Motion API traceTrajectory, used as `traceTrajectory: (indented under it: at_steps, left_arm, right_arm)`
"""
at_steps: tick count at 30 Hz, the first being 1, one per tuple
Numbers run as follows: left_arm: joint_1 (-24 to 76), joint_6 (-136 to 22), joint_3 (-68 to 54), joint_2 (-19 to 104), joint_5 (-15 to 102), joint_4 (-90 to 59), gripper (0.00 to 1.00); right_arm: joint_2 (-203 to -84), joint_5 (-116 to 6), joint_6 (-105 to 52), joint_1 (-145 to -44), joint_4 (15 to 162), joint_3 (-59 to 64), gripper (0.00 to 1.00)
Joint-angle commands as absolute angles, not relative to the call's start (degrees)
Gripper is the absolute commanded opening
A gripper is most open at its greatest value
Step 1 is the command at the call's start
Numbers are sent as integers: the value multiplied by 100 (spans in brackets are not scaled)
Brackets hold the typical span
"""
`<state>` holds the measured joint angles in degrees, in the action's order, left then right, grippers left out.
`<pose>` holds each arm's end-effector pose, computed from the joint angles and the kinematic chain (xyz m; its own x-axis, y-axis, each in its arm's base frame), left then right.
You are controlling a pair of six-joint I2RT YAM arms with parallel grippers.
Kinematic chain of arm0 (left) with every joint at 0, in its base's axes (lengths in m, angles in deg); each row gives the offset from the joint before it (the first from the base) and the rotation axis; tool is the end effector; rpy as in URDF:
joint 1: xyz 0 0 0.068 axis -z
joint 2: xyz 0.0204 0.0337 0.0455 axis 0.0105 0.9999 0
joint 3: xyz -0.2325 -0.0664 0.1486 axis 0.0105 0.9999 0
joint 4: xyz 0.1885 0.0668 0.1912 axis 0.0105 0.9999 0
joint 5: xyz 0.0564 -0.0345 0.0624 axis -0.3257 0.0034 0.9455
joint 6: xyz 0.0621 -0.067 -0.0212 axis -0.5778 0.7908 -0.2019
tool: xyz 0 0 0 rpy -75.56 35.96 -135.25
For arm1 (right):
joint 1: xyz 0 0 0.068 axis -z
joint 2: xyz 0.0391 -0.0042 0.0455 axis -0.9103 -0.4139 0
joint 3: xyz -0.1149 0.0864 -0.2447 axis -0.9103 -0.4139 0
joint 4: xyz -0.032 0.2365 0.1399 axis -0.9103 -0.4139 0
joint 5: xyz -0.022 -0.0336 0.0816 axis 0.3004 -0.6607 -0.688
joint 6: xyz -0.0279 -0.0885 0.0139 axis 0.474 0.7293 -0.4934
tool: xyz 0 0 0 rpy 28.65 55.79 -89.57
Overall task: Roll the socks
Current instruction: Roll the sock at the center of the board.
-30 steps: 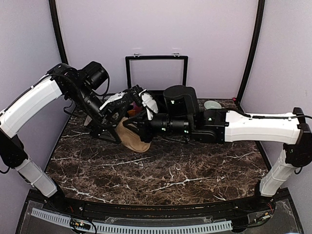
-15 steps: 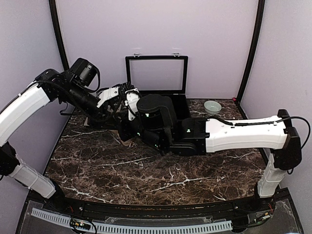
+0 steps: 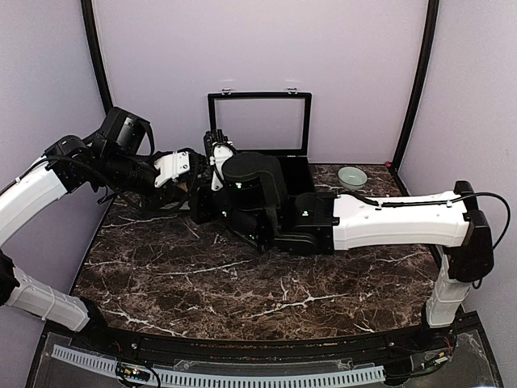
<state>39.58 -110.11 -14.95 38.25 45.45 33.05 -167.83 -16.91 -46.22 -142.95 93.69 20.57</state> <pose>0.2262 -0.2030 0.3792 0.1263 0.7609 -0.6364 0.8362 0.2635 0.4810 0.1520 0.4842 0.3672 -0.3519 0.1954 -0.9154 -0.6446 0.6586 0.3883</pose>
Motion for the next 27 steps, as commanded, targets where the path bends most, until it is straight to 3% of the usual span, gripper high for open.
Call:
traceTrajectory:
  at_steps: [1, 2, 4, 8, 11, 14, 18, 20, 27]
  left_arm:
    - [3923, -10992, -1458, 3730, 4741, 2882, 42]
    - [3937, -10968, -1458, 3734, 4700, 2885, 53]
    - [3947, -10972, -1469, 3759, 4636, 2938, 51]
    - [3947, -10997, -1484, 3825, 4747, 2961, 9]
    - [3947, -10976, -1455, 3856, 4867, 2925, 0]
    - [3952, -10927, -1503, 3879, 4733, 3008, 0]
    - [3932, -10796, -1716, 4001, 4176, 3407, 0]
    - [3879, -10718, -1871, 4120, 3748, 3686, 0]
    - [3664, -10403, -2626, 4773, 2576, 4662, 0]
  right_arm:
    - [-16854, -2106, -4991, -14338, 9531, 2182, 0]
    - [-16880, -2139, -5005, -14330, 9521, 2196, 0]
    - [-16905, -2209, -5037, -14316, 9524, 2201, 0]
    - [-16824, -2402, -5095, -14275, 9756, 2026, 0]
    - [-16788, -2466, -5108, -14273, 9841, 1934, 0]
    - [-16764, -2591, -5081, -14255, 9855, 1880, 14]
    - [-16473, -2666, -5002, -14189, 9959, 1490, 61]
    - [-16232, -2675, -4819, -14169, 9992, 1211, 66]
    - [-15491, -3051, -4255, -14173, 9927, 283, 65]
